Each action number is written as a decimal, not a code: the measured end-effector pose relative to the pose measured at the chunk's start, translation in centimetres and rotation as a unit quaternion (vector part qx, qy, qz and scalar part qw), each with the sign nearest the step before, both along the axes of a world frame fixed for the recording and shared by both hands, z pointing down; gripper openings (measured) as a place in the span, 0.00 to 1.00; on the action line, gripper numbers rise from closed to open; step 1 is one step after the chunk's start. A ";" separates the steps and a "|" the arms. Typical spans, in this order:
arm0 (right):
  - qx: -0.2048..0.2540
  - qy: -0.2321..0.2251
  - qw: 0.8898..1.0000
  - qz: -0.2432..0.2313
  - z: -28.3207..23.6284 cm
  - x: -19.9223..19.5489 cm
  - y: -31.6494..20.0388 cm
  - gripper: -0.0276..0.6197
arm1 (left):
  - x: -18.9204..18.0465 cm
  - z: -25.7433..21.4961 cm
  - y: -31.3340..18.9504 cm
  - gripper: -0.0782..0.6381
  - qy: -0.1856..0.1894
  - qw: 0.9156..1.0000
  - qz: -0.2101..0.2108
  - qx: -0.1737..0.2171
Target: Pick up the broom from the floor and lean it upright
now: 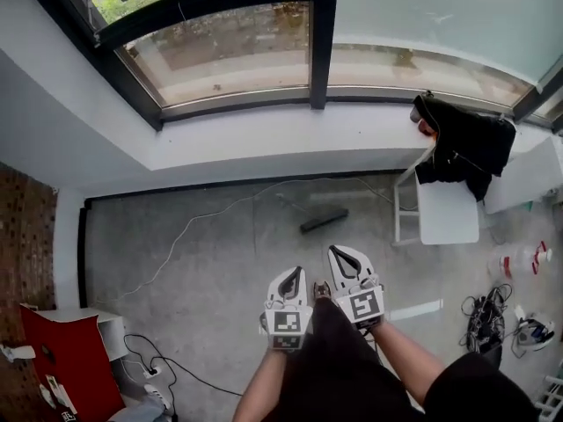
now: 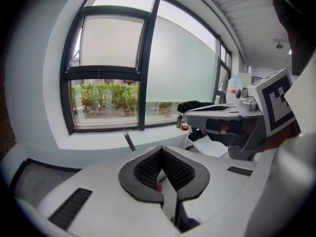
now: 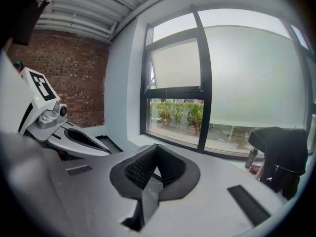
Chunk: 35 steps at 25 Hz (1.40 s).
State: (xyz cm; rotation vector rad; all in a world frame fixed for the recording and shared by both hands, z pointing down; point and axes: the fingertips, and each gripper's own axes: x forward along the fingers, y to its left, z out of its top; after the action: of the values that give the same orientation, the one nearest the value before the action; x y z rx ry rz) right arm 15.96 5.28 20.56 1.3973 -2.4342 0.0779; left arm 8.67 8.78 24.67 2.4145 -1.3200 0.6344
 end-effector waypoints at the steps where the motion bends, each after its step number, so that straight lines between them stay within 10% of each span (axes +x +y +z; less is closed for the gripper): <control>1: 0.004 -0.004 1.000 0.007 -1.2 -0.1 1.0 0.05 | -0.2 -1.1 0.8 0.12 0.005 1.000 0.003 0.010; 16: 0.020 -0.037 0.998 0.036 -8.5 -0.8 12.2 0.05 | -2.8 -8.4 8.8 0.12 0.062 0.995 -0.001 0.081; 35: 0.049 -0.035 0.998 0.000 -11.3 -1.5 11.9 0.05 | -1.4 -11.1 9.0 0.12 0.077 0.992 0.009 0.104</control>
State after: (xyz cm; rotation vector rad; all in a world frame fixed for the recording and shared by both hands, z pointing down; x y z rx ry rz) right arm 14.50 17.17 9.24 1.4592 -2.5275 0.0077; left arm 7.30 17.82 13.60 2.5816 -1.3596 0.3197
